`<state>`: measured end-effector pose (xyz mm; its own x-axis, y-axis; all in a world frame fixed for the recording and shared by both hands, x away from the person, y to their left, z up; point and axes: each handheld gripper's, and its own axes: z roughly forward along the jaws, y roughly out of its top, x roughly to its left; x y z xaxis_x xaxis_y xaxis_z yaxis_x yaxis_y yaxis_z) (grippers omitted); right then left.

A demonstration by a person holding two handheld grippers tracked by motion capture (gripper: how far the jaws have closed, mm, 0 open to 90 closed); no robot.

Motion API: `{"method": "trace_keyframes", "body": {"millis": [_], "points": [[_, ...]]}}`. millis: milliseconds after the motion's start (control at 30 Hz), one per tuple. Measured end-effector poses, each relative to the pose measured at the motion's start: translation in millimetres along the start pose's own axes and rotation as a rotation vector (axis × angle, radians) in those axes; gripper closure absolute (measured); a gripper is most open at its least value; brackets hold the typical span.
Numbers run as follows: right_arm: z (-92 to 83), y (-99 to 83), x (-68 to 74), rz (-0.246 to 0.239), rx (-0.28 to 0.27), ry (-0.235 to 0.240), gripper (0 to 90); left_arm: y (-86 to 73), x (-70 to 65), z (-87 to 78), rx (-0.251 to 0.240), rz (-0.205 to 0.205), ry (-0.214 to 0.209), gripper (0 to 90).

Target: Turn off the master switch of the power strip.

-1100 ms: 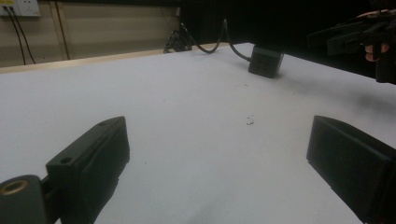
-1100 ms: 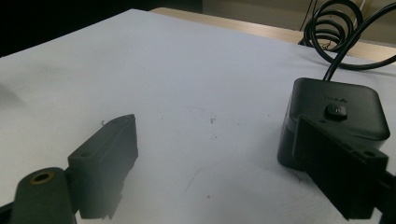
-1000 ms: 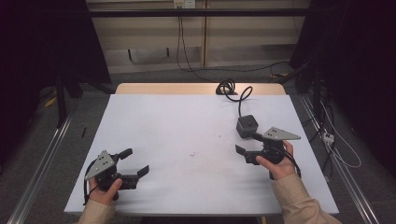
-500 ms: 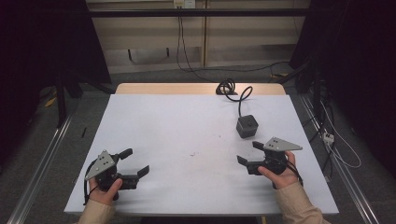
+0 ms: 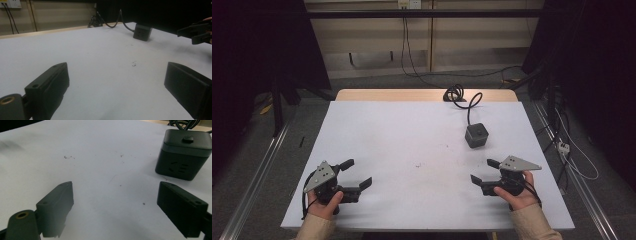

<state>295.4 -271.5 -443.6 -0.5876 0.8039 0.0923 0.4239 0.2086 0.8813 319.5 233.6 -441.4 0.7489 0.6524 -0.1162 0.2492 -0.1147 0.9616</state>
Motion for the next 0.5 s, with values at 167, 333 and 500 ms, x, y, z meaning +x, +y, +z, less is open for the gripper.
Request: {"method": "trace_keyframes", "body": {"millis": [167,333,500], "points": [[-4.2,-4.8,1.2,0.002,0.004,0.003,13.3,0.0,0.3,-0.1,0.000,0.001,0.001,5.6],[-6.0,-8.8,1.6,-0.002,0.006,0.002,13.3,0.1,-0.1,0.2,0.000,0.001,0.000,5.7],[-6.1,-11.3,1.5,-0.004,0.011,0.002,12.6,0.5,0.5,1.6,0.001,0.002,0.000,5.7]]}}
